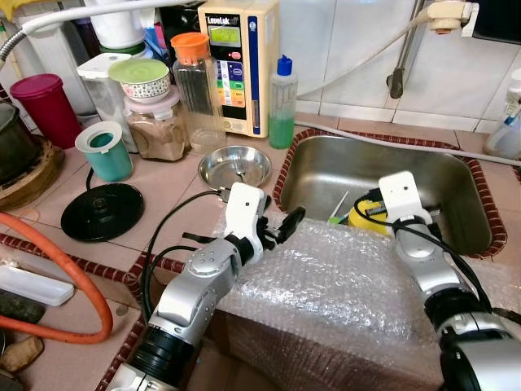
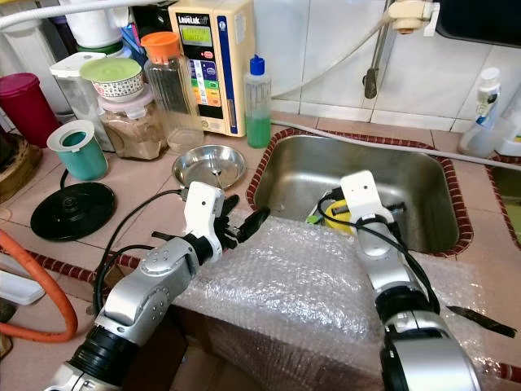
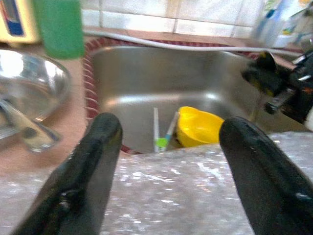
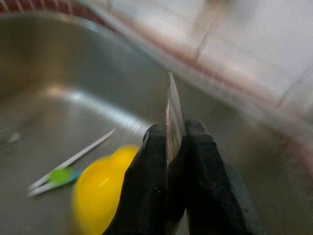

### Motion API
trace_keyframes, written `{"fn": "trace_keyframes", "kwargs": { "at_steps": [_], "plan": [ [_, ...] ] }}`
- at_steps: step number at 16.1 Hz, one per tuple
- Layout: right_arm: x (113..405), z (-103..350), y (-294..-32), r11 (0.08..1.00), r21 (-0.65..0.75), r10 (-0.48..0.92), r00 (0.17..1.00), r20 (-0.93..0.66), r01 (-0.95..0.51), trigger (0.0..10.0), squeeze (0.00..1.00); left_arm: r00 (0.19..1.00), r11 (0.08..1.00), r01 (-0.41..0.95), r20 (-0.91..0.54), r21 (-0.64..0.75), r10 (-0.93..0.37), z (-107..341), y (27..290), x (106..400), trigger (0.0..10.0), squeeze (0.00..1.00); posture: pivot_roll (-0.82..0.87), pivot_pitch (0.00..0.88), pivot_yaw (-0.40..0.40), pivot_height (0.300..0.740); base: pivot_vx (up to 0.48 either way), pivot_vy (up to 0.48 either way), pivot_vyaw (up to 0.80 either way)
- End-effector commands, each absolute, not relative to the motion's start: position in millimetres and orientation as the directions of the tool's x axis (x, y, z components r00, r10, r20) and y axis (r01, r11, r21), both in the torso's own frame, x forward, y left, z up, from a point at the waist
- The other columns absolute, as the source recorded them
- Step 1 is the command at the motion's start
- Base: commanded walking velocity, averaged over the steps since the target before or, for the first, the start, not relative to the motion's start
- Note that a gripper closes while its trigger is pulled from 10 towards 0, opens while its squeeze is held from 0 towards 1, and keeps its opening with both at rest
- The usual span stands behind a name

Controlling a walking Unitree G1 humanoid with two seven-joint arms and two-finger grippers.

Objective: Kitchen organization

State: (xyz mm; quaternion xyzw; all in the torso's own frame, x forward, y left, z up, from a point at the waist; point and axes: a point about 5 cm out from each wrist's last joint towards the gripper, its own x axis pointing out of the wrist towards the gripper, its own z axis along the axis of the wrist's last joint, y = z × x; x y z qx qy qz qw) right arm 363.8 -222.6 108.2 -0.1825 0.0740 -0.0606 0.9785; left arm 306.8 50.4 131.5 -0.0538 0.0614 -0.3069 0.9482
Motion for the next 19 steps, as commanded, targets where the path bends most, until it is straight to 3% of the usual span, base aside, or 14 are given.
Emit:
{"fn": "trace_keyframes", "kwargs": {
  "at_steps": [1,4,9,10,11,12,13,16,19],
  "plan": [
    [366,105,-222,0.971,-0.217,-0.146,0.971,-0.191,0.104,10.0,1.0,0.831,0.835,0.538,-0.095,-0.118,-0.548,127,56,309,10.0,1.0,0.02,0.0,0.069,0.74,0.0,0.0,0.0],
    [365,100,-222,0.989,-0.077,-0.142,0.961,-0.238,0.127,10.0,1.0,0.862,0.867,0.484,-0.108,-0.12,-0.496,124,62,314,10.0,1.0,0.02,0.0,0.07,0.74,0.0,0.0,0.0],
    [365,94,-220,0.979,0.135,-0.102,0.942,-0.32,0.152,10.0,1.0,0.881,0.885,0.465,-0.093,0.001,-0.463,125,70,328,10.0,1.0,0.0,0.0,0.077,0.74,0.0,0.0,0.0],
    [365,93,-222,0.952,0.227,-0.114,0.926,-0.361,0.205,10.0,1.0,0.886,0.889,0.458,-0.097,0.018,-0.454,125,73,333,10.0,1.0,0.0,0.0,0.076,0.74,0.0,0.0,0.0],
    [368,96,-222,0.839,0.463,-0.096,0.915,-0.392,0.287,10.0,1.0,0.898,0.902,0.433,-0.096,0.009,-0.43,126,78,338,10.0,1.0,0.0,0.0,0.076,0.74,0.0,0.0,0.0],
    [371,103,-224,0.758,0.578,-0.085,0.925,-0.37,0.301,10.0,1.0,0.906,0.909,0.417,-0.084,0.014,-0.414,129,82,343,10.0,1.0,0.0,0.0,0.074,0.74,0.0,0.0,0.0],
    [374,111,-227,0.799,0.539,-0.09,0.94,-0.329,0.265,10.0,1.0,0.912,0.914,0.405,-0.075,0.016,-0.403,132,86,348,10.0,1.0,-0.01,0.0,0.074,0.74,0.0,0.0,0.0],
    [374,111,-227,0.796,0.541,-0.09,0.938,-0.335,0.27,10.0,1.0,0.912,0.914,0.405,-0.08,0.036,-0.402,130,90,351,10.0,1.0,-0.02,0.0,0.086,0.74,0.0,0.0,0.0],
    [376,117,-227,0.579,0.742,-0.088,0.93,-0.356,0.338,10.0,1.0,0.908,0.905,0.417,-0.069,0.079,-0.413,131,93,357,10.0,1.0,-0.01,0.0,0.095,0.74,0.0,0.0,0.0]
  ]
}}
